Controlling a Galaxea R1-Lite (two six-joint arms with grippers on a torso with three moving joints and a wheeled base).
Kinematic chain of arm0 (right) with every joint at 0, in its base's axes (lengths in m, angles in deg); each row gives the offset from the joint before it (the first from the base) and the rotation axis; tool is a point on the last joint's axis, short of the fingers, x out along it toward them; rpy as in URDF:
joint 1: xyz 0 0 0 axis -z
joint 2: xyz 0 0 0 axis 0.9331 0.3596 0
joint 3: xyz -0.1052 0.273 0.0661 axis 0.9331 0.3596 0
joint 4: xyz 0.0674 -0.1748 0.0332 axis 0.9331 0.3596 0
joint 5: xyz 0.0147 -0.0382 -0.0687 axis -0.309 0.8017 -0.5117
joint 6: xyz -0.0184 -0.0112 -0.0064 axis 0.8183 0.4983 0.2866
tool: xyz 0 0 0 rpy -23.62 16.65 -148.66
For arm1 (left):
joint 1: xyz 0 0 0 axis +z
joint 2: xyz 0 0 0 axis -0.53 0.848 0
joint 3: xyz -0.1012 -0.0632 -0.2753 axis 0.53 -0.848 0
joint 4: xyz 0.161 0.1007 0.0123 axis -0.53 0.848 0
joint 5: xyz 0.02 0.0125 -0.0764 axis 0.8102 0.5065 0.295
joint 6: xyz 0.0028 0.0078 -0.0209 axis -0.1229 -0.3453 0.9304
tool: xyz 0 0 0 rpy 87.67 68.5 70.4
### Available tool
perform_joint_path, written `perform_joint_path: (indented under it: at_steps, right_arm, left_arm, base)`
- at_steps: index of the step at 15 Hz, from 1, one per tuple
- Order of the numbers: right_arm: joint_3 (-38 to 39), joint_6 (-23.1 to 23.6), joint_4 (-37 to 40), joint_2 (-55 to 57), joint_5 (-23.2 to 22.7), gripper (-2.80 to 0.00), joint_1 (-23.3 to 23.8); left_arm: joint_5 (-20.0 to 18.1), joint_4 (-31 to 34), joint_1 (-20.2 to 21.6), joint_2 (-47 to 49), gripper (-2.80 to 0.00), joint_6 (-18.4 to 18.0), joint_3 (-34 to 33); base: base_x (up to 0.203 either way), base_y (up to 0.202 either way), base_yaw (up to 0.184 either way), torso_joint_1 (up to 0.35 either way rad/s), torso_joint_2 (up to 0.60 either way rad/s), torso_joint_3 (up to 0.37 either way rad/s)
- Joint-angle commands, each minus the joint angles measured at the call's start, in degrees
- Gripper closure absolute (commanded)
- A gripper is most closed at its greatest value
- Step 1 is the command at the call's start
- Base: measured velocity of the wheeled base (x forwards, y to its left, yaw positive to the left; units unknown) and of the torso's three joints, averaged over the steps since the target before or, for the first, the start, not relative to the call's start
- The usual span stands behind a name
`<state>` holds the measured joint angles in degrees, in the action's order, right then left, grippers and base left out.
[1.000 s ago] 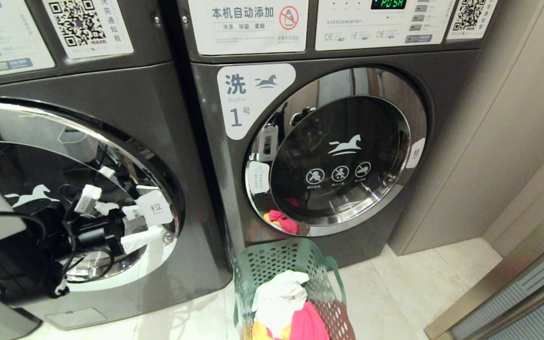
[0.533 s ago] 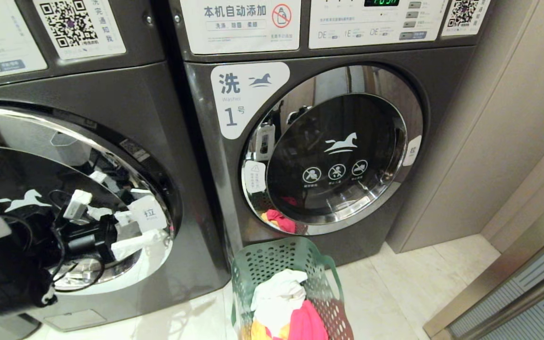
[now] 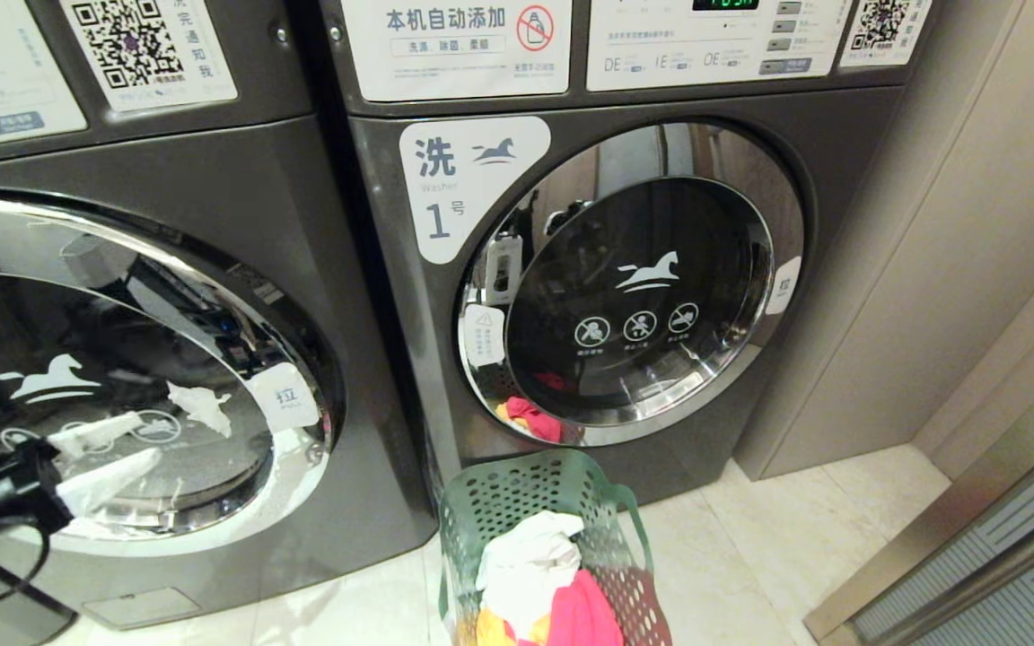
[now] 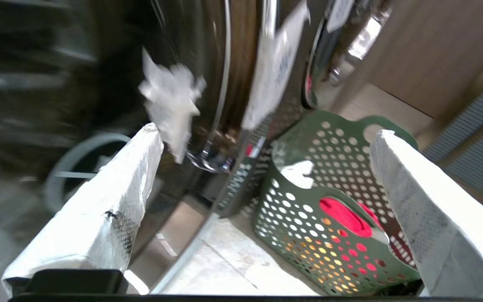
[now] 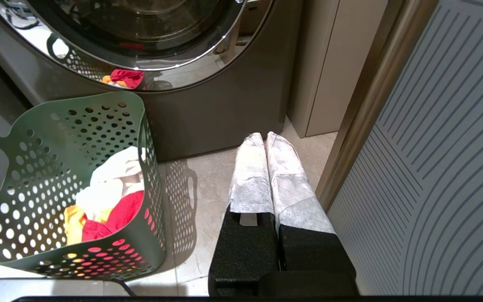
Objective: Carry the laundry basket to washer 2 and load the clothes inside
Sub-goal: Open the lid of the washing machine
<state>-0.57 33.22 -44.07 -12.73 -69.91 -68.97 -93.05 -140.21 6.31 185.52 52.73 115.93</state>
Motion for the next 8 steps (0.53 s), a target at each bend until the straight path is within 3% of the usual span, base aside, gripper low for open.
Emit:
perform_joint_path:
  at_steps: [1, 4, 8]
  right_arm:
    - [0.4, 0.0, 0.0, 0.1, 0.0, 0.00, 0.0]
    - [0.4, 0.0, 0.0, 0.1, 0.0, 0.00, 0.0]
    - [0.4, 0.0, 0.0, 0.1, 0.0, 0.00, 0.0]
  left_arm:
    - [-0.3, -0.6, 3.3, -10.6, -2.80, 1.0, -2.4]
    - [1.5, -0.6, 10.0, -31.1, -2.80, 9.5, -3.8]
    - [11.6, -0.6, 14.6, -59.1, -2.80, 20.6, -1.6]
  base:
    - [0.000, 0.000, 0.000, 0.000, 0.00, 0.000]
    - [0.000, 0.000, 0.000, 0.000, 0.00, 0.000]
    - [0.000, 0.000, 0.000, 0.000, 0.00, 0.000]
